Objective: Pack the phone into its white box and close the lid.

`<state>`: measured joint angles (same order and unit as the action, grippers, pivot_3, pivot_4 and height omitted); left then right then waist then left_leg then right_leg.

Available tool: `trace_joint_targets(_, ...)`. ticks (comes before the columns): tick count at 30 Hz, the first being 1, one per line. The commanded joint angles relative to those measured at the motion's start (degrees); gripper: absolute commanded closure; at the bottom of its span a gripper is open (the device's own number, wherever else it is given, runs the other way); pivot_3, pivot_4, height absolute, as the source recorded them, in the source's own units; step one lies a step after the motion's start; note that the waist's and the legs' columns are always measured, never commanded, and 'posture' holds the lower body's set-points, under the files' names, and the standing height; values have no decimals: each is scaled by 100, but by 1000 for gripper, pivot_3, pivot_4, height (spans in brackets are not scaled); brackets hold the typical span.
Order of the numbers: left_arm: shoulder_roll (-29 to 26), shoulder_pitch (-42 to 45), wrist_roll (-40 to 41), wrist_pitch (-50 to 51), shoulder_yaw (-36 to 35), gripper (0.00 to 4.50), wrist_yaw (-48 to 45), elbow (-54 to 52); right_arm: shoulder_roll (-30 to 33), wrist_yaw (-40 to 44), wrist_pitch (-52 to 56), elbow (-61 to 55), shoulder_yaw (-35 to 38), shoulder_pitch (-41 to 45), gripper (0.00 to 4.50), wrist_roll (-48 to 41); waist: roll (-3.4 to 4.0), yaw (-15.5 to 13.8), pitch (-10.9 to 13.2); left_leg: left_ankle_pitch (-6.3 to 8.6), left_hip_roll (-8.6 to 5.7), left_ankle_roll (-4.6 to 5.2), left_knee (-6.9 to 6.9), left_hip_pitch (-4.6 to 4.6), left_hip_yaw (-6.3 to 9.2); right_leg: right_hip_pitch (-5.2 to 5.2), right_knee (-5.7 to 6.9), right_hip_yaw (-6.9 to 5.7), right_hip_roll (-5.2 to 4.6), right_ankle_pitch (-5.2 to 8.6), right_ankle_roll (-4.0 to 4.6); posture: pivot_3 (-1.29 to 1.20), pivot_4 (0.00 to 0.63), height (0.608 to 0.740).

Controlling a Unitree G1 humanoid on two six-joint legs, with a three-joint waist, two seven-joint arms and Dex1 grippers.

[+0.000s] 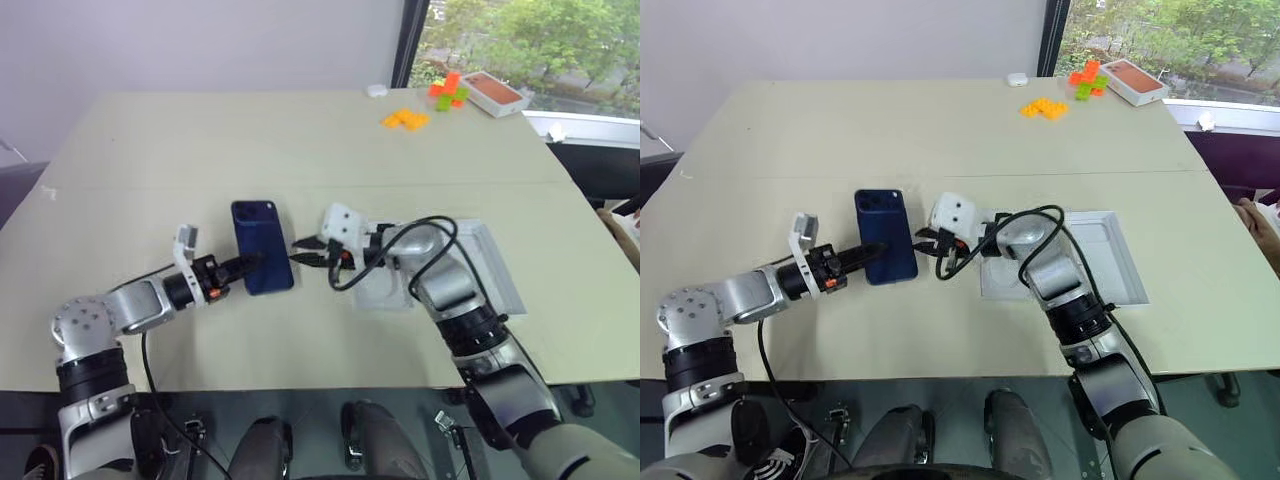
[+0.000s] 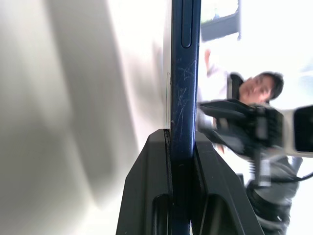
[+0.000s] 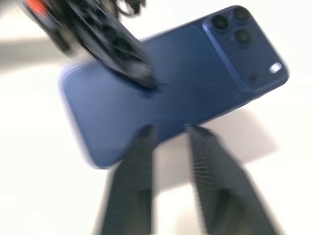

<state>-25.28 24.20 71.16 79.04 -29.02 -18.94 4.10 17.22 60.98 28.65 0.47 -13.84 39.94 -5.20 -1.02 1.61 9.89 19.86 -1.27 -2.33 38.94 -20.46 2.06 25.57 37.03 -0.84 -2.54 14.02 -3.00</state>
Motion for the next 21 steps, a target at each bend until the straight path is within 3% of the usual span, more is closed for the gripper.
trace_joint_targets(1, -251, -8, -1, -121, 193, 4500, -567, -241, 557, 313, 646, -534, 232, 88, 1234, -436, 7, -50, 4, 1, 0, 2, 0, -2, -1, 0, -3, 0, 0, 0, 0, 0, 150, 740)
trace_joint_targets(3, -398, -61, -62, -164, 347, 4500, -848, -293, 1159, 709, 693, -754, 51, -6, 248, -457, 9, -97, 6, 5, -2, 10, 1, -6, -2, 0, -7, 0, -2, 0, 0, 0, 150, 740)
trace_joint_targets(4, -441, -65, -13, -127, 373, 4500, -951, -261, 1476, 934, 642, -899, -81, -105, 113, -443, 10, -107, 6, 7, -2, 12, 2, -6, -2, -2, -10, 0, -2, 1, 0, 0, 150, 740)
trace_joint_targets(7, -507, -74, -70, -188, 462, 4500, -1114, -199, 2224, 1281, 404, -1225, -389, -381, 113, -274, 7, -92, 9, 14, -2, 25, 2, -11, -3, -3, -22, -1, -2, 1, -1, 0, 150, 740)
trace_joint_targets(11, -504, -126, -193, -335, 543, 4500, -1203, -237, 2757, 1304, 231, -1394, -533, -594, 113, -54, 9, -57, 15, 14, 0, 26, 1, -10, -6, -3, -23, 0, -2, 1, -1, 0, 150, 740)
trace_joint_targets(16, -480, -155, -267, -418, 592, 4500, -1216, -236, 3121, 1147, -355, -1372, -759, -921, 113, 407, 7, -98, 17, 12, 0, 23, 5, -4, -6, -5, -12, -1, -2, 1, -1, 0, 150, 740)
trace_joint_targets(21, -432, -140, -277, -448, 614, 4500, -1167, -258, 3105, 1052, -421, -1311, -763, -1042, 113, 489, 5, -93, 21, 12, -1, 23, 12, -7, -6, -6, -13, 0, -3, 1, -1, 0, 150, 740)
